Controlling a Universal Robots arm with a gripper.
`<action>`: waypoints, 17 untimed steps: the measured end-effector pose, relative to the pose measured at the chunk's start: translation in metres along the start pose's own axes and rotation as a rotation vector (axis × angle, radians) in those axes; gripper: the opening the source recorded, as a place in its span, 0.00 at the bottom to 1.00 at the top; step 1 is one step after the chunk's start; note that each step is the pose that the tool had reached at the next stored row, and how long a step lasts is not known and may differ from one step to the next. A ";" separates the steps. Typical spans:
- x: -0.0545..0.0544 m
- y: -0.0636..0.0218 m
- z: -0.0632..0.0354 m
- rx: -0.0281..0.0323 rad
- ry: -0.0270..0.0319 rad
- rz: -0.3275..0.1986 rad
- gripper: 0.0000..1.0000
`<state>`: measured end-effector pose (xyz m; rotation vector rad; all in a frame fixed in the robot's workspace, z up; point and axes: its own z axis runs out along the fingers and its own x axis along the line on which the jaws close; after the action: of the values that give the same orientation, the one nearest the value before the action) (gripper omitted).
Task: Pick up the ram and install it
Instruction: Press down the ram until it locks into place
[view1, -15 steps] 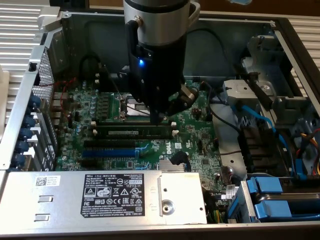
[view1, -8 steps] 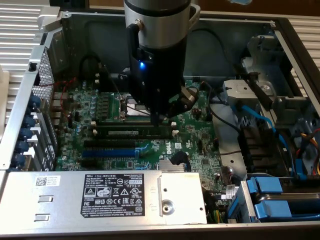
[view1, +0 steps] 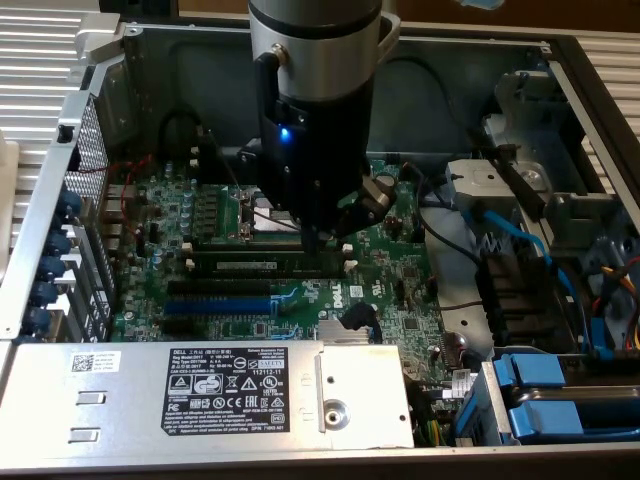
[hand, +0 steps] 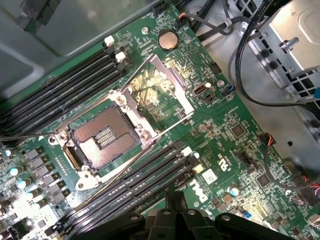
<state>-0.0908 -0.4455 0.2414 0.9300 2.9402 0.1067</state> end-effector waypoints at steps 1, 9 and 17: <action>0.000 0.0001 0.0003 0.0000 0.0000 0.000 0.11; 0.000 -0.0002 0.0031 0.0005 0.0000 0.000 0.11; 0.000 0.0000 0.0043 0.0002 0.0000 0.000 0.11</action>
<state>-0.0908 -0.4450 0.2371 0.9301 2.9402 0.1064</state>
